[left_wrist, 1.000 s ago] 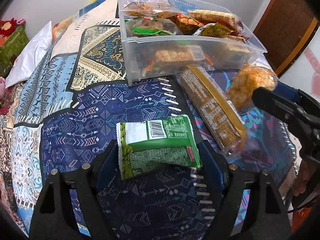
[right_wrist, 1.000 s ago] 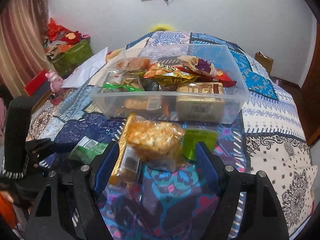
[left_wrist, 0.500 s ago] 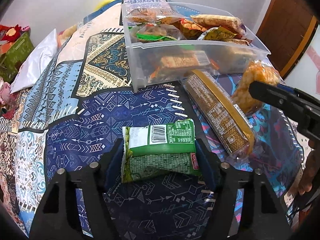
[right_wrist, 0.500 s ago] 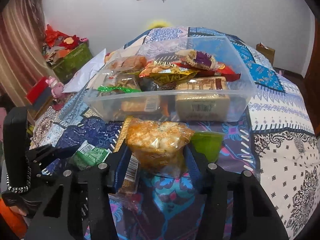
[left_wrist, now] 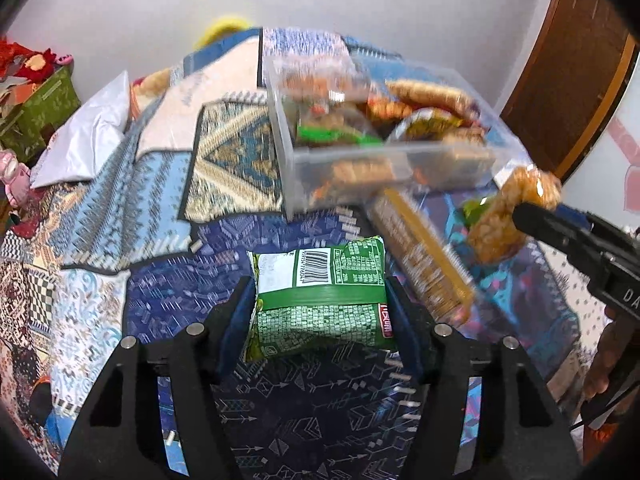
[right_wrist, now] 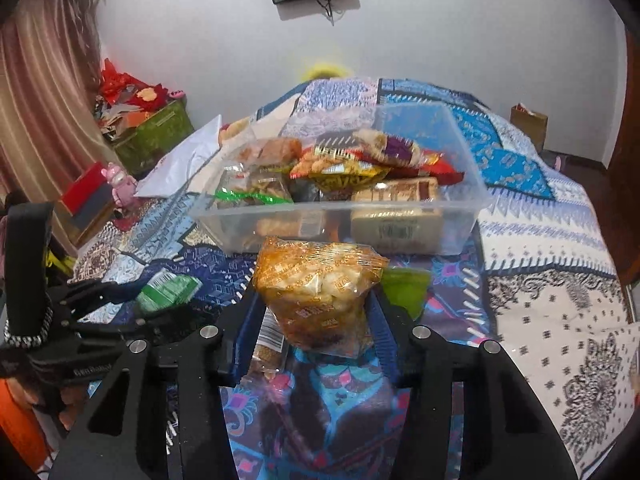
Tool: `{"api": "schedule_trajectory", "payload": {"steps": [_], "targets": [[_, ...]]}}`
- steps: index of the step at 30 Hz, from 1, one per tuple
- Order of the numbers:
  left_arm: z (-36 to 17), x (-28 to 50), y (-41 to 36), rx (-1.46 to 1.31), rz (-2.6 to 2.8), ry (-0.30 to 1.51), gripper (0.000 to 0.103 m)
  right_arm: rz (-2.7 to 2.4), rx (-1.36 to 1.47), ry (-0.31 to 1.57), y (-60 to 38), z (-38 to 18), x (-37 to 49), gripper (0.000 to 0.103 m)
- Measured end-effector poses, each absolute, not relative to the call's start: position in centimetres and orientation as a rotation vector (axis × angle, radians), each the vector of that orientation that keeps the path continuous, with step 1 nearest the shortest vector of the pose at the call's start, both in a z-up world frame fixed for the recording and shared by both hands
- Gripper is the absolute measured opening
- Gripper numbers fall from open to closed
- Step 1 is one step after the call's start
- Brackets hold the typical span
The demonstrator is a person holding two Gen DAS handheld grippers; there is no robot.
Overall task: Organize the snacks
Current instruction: 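Carry both bags over the clear box and lower them in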
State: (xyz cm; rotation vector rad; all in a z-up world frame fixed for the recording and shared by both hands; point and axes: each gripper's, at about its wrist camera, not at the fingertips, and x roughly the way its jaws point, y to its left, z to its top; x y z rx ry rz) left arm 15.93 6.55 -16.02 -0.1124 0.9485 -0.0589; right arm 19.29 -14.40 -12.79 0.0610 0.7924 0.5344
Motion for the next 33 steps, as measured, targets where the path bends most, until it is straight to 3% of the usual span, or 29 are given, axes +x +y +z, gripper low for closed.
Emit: {"api": "schedule_trajectory", "payload": {"steps": [17, 33], "targets": [[-10.9, 20.7, 5.8, -0.134, -0.080, 0.833, 0.063, 0.445, 0.110, 0.681, -18.4, -9.2, 22.6, 0.047], [-13.9, 27.3, 4.9, -0.129, -0.079, 0.871, 0.063, 0.425, 0.115, 0.663, -18.2, -8.5, 30.4, 0.045]]}}
